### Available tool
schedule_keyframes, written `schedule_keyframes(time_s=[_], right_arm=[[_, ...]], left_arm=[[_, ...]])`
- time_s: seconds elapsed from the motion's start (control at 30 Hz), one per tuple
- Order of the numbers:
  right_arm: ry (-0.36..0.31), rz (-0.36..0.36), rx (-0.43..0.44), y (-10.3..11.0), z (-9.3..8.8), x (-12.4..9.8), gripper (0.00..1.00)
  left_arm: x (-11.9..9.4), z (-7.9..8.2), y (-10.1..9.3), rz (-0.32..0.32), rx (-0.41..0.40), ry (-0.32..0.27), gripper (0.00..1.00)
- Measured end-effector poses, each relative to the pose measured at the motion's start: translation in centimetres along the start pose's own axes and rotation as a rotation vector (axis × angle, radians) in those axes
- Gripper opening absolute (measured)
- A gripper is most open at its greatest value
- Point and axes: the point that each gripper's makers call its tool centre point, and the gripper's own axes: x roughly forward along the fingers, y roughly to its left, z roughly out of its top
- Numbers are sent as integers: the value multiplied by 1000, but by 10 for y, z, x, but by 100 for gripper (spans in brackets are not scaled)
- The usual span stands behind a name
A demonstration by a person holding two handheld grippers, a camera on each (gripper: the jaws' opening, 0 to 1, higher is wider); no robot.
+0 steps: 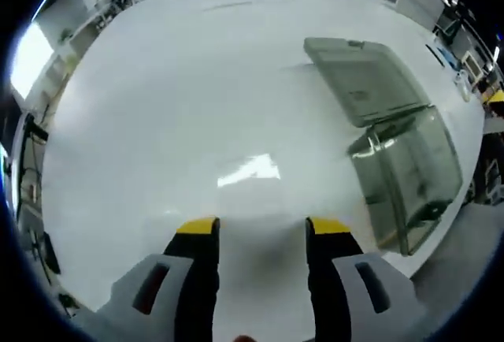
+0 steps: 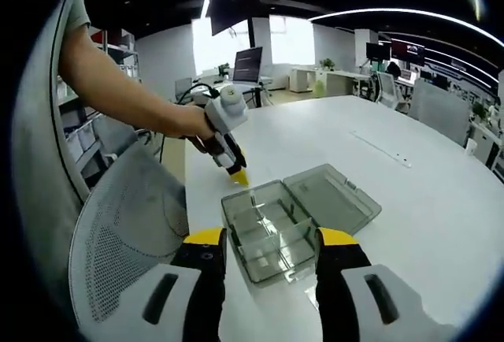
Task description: Insert the divider into the dual guide fixture by aligning both edges with the guide slots and pushing it downward to the bottom, including one-sided entry, uneven engagement, binding, and posture correction.
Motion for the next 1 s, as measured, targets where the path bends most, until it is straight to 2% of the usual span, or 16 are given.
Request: schedule_keyframes(time_s=[0.23, 0.4, 0.63, 1.0], right_arm=[[1, -3, 0, 0, 0, -2, 41], [-3, -12, 6, -3, 0, -3, 40], [-2, -10, 7, -3, -1, -4, 40], [-4, -15, 24, -5, -4, -6, 40]], left_arm=[[2, 1, 3, 22, 8, 9, 39], [2, 2, 4, 41, -16, 12, 39], [3, 4, 0, 37, -16, 11, 33], [2, 1, -2, 25, 0, 31, 32]])
